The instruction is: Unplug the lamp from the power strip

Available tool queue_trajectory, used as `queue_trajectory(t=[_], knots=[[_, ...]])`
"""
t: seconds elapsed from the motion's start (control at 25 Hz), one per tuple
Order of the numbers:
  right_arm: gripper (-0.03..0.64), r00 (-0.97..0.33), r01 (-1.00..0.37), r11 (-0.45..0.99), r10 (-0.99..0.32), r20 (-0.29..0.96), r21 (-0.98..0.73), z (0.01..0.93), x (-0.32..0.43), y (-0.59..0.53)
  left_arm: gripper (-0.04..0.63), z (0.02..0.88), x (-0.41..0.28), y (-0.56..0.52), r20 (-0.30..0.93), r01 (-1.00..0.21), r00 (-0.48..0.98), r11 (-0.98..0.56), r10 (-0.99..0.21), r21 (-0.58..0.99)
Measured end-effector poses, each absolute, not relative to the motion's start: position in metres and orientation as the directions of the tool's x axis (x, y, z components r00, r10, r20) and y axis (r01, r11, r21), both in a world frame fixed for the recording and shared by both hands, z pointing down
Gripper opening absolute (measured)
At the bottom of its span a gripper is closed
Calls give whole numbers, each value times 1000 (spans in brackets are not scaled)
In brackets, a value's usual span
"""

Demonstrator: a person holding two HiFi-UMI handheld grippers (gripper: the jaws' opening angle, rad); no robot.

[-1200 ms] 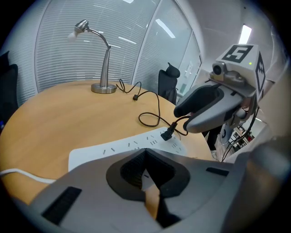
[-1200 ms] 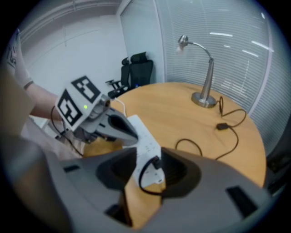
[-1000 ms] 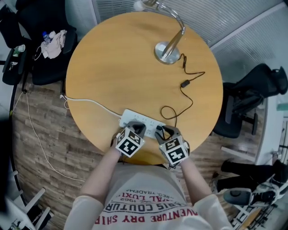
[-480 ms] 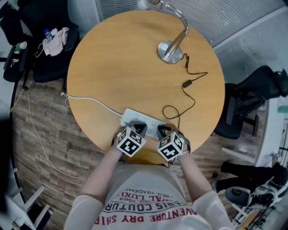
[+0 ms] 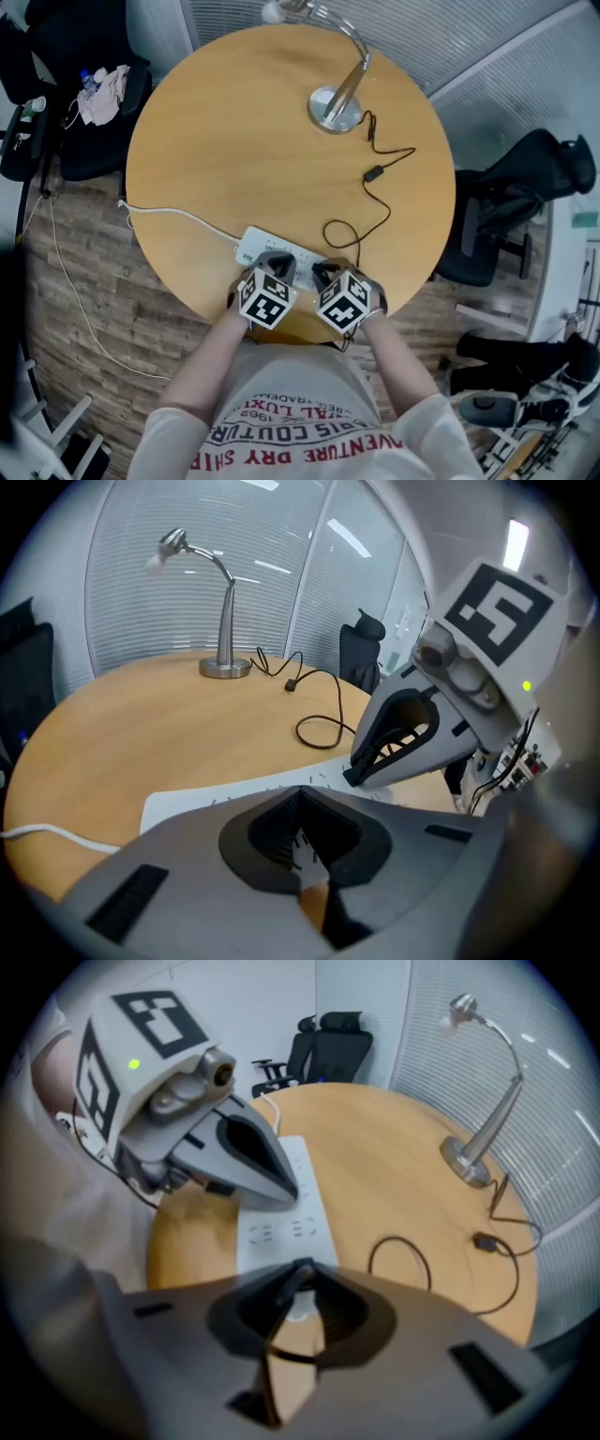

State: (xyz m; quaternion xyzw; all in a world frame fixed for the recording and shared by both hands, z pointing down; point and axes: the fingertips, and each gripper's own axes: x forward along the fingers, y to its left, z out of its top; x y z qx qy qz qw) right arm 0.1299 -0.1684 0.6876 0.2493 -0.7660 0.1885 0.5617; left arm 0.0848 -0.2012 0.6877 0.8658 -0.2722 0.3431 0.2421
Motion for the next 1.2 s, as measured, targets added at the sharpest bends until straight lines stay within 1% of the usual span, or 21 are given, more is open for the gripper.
queue_trajectory(t=[0.12, 0.28, 0.52, 0.84, 1.0, 1.08, 1.2], knots=[[84, -251, -591, 806, -171, 953, -12, 688, 130, -168, 23, 689, 85, -201, 712, -666, 597, -724, -370, 182], [79, -250, -578, 816, -175, 952, -2, 687, 131, -168, 23, 690, 84, -203, 724, -685, 599, -687, -342, 242], [74, -230, -558, 830, -170, 958, 13, 685, 131, -169, 23, 691, 85, -205, 716, -698, 582, -689, -385, 196], [71, -209, -546, 837, -183, 961, 40, 682, 130, -165, 23, 692, 85, -205, 724, -708, 576, -674, -379, 211], [71, -284, -587, 808, -259, 923, 46, 638, 126, -186, 23, 692, 86, -207, 726, -709, 574, -673, -379, 210], [71, -277, -576, 814, -283, 918, 77, 617, 129, -201, 23, 692, 84, -207, 726, -711, 573, -671, -380, 210], [71, -290, -589, 805, -293, 911, 71, 603, 133, -208, 23, 693, 84, -206, 727, -710, 576, -669, -373, 219]])
